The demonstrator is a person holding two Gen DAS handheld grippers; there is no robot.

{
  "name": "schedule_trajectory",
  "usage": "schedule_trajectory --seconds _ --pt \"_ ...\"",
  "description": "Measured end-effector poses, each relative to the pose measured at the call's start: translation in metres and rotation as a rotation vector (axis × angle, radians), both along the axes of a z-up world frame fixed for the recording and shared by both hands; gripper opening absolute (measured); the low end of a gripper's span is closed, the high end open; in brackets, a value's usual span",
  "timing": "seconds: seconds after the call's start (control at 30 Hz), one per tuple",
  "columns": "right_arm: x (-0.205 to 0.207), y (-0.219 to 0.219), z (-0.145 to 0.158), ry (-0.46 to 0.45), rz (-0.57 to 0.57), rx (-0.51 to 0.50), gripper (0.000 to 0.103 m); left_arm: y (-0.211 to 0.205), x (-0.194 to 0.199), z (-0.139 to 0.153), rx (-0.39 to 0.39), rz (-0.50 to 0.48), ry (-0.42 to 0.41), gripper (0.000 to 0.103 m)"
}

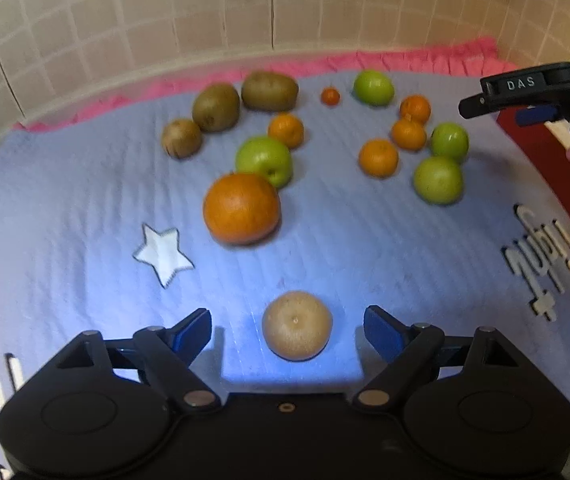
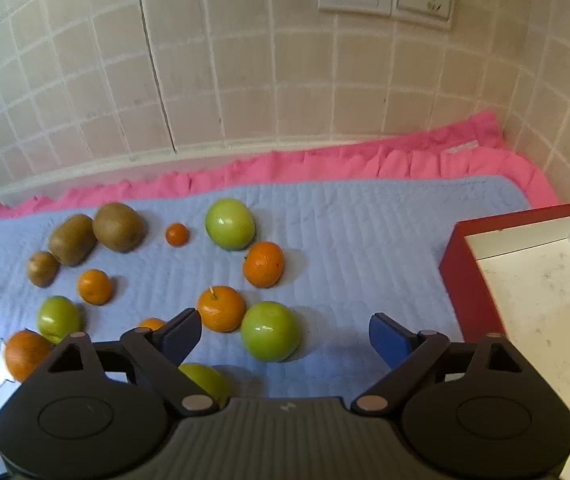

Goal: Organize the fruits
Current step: 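Grasp the round tan pear with the left tool while the right tool grasps a green apple, then carry both fruits to the red box and open both tools to drop them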

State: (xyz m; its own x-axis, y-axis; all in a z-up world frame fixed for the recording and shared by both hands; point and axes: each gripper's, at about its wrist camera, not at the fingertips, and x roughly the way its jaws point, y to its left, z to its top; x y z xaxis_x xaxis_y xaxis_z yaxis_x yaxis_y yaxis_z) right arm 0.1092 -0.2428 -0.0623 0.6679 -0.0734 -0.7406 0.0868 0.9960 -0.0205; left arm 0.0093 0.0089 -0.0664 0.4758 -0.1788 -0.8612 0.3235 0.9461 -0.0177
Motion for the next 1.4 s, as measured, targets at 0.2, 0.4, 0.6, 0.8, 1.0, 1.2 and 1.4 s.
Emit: schedule_trajectory --seconds 0.2,0.4,0.6,0.8,1.0,1.2,1.4 --pt "0.020 0.002 -0.021 0.052 0.025 0.005 0.074 -0.001 0.013 -0.018 -0.020 -0.011 0.055 0.089" --pt "0.034 0.001 -0.037 0.115 0.029 -0.003 0.067 -0.004 0.025 -0.028 -0.039 0.003 0.098 0.068" --pt "0.043 -0.004 -0.047 0.129 0.032 0.059 0.052 -0.006 0.028 -0.028 -0.041 0.002 0.086 0.060" --pt "0.042 -0.004 -0.046 0.111 0.036 0.079 0.048 -0.007 0.025 -0.026 -0.040 0.001 0.067 0.049" --pt "0.023 -0.007 -0.024 0.044 0.020 0.092 0.048 -0.009 0.015 -0.003 -0.039 0.012 -0.052 0.047" --pt "-0.014 -0.023 0.037 -0.112 -0.011 0.069 0.048 -0.026 0.018 0.052 -0.100 -0.057 -0.215 0.047" --pt "-0.068 -0.076 0.101 -0.264 -0.144 0.010 0.048 -0.082 0.036 0.117 -0.184 -0.248 -0.376 0.047"
